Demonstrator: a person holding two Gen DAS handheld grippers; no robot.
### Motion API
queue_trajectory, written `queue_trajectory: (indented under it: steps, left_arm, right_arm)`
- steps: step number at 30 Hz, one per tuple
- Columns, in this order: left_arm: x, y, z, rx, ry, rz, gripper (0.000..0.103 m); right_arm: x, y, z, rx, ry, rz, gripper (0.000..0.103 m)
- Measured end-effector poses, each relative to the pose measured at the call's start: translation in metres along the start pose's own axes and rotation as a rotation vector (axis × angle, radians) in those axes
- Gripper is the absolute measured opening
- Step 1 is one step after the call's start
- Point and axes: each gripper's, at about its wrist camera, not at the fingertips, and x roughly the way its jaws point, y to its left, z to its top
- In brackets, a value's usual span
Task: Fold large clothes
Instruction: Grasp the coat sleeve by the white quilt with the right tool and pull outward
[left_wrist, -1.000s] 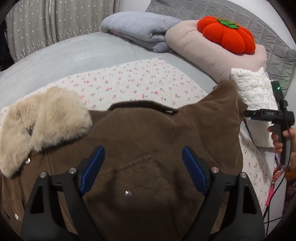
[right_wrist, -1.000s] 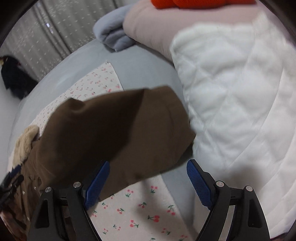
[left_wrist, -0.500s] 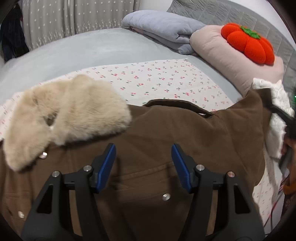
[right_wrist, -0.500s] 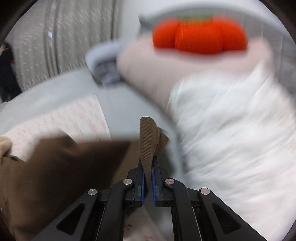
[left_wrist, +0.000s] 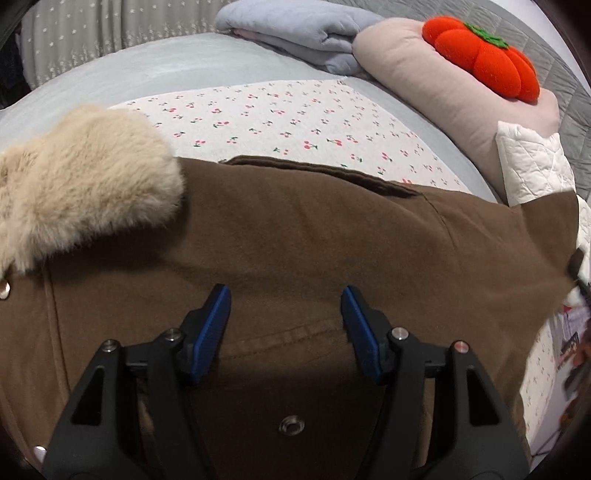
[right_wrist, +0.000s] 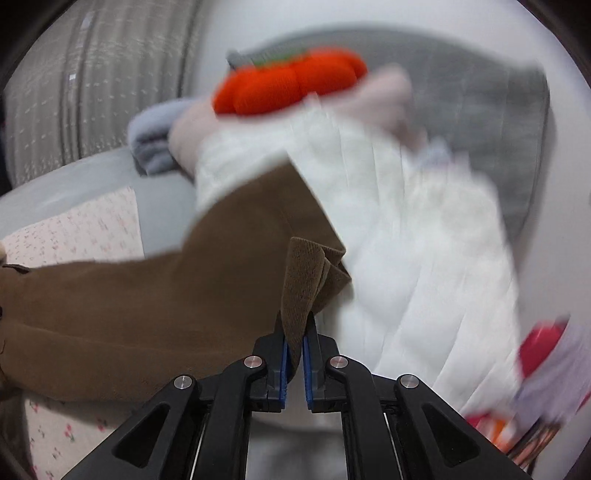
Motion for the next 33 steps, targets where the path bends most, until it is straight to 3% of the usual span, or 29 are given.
queue_trajectory:
  steps: [1, 4, 6, 9, 11, 13, 16, 17, 18, 19, 20, 21, 24, 26, 27, 29, 30, 33]
  left_arm:
    - [-0.003, 0.001, 0.0, 0.006, 0.01, -0.001, 0.064]
    - [-0.016, 0.008, 0.002, 0.028, 0.003, 0.018, 0.064]
    - [-0.025, 0.015, 0.004, 0.03, -0.019, 0.035, 0.064]
    - [-0.034, 0.027, 0.013, 0.011, -0.049, 0.056, 0.064]
    - [-0.038, 0.036, 0.019, -0.008, -0.06, 0.069, 0.064]
    - [-0.04, 0.044, 0.025, -0.04, -0.079, 0.069, 0.064]
    - [-0.041, 0.054, 0.028, -0.082, -0.105, 0.06, 0.064]
    - [-0.039, 0.055, 0.028, -0.085, -0.106, 0.063, 0.061]
    - [-0.037, 0.056, 0.028, -0.081, -0.107, 0.07, 0.057]
    - [-0.035, 0.056, 0.028, -0.071, -0.103, 0.077, 0.05]
    - [-0.032, 0.056, 0.029, -0.061, -0.099, 0.086, 0.044]
    - [-0.03, 0.055, 0.031, -0.053, -0.1, 0.092, 0.042]
    - [-0.032, 0.052, 0.036, -0.05, -0.144, 0.058, 0.04]
    - [-0.028, 0.046, 0.039, -0.035, -0.173, 0.012, 0.04]
    - [-0.019, 0.044, 0.041, -0.031, -0.164, 0.014, 0.04]
    - [0.015, 0.045, 0.044, -0.021, -0.092, 0.07, 0.026]
    - [0.033, 0.046, 0.045, -0.019, -0.054, 0.104, 0.024]
    - [0.042, 0.034, 0.05, 0.039, -0.078, 0.187, 0.023]
  right_arm:
    - [0.001, -0.008, -0.004, 0.033, 0.01, 0.022, 0.009]
    - [-0.014, -0.02, -0.004, 0.075, 0.021, 0.061, 0.028]
    - [-0.029, -0.03, 0.009, 0.092, 0.004, 0.089, 0.051]
    - [-0.057, -0.037, 0.036, 0.07, -0.072, 0.144, 0.078]
    - [-0.055, -0.03, 0.059, 0.013, -0.08, 0.195, 0.083]
    - [-0.035, -0.015, 0.083, -0.06, -0.053, 0.209, 0.083]
    - [0.007, 0.0, 0.099, -0.129, -0.019, 0.106, 0.08]
    - [0.024, 0.008, 0.101, -0.142, 0.002, 0.082, 0.069]
    - [0.031, 0.013, 0.097, -0.15, 0.014, 0.071, 0.052]
    - [0.033, 0.014, 0.092, -0.161, 0.006, 0.061, 0.044]
    - [0.031, 0.021, 0.092, -0.184, -0.015, 0.061, 0.02]
    - [0.024, 0.027, 0.093, -0.205, -0.036, 0.044, 0.013]
    - [-0.017, 0.037, 0.102, -0.26, -0.204, -0.063, 0.01]
    - [-0.024, 0.035, 0.108, -0.273, -0.256, -0.116, 0.01]
    - [-0.017, 0.033, 0.111, -0.273, -0.241, -0.142, 0.01]
    - [0.007, 0.028, 0.115, -0.26, -0.171, -0.154, 0.01]
    - [0.021, 0.027, 0.113, -0.26, -0.128, -0.148, 0.01]
    - [0.052, 0.038, 0.104, -0.311, -0.088, -0.19, 0.011]
